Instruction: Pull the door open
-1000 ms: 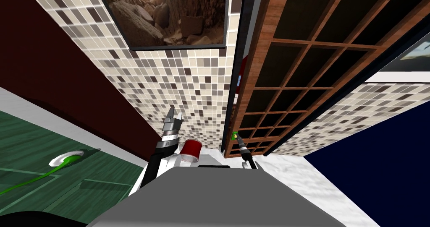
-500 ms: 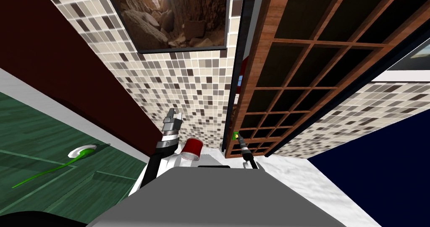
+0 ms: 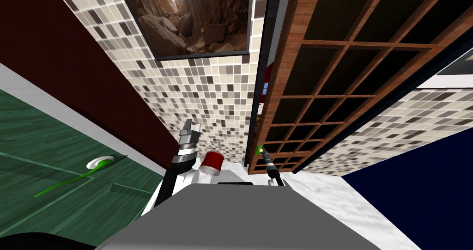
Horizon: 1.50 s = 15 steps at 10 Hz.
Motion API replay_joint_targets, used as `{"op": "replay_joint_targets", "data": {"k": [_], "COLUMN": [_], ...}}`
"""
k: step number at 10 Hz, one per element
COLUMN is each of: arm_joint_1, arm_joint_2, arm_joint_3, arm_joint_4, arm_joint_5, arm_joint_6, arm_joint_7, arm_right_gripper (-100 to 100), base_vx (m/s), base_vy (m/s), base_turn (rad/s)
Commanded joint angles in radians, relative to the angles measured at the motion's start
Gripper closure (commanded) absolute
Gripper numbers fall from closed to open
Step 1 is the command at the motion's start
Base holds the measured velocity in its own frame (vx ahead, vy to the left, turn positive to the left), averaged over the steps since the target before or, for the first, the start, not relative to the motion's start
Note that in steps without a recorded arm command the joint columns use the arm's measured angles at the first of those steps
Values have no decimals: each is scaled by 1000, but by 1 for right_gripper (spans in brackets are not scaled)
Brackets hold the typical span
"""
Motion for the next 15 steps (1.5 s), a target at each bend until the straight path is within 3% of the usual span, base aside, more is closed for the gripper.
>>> {"op": "replay_joint_targets", "data": {"k": [1,4,5,14,15], "arm_joint_1": [-7,-7,-6,-6,-2], "arm_joint_2": [22,22,18,18,-13], "arm_joint_3": [30,30,35,35,12], "arm_joint_4": [-1,-1,0,0,9], "arm_joint_5": [-4,-4,-17,-17,-40], "arm_joint_6": [2,2,1,1,-1], "arm_joint_7": [-49,-49,-89,-89,-128], "arm_right_gripper": [100,100,100,100,100], "base_vx": [-38,-14,-25,-3,-17], "base_vy": [21,-4,-5,1,-30], "base_turn": [45,12,48,4,23]}}
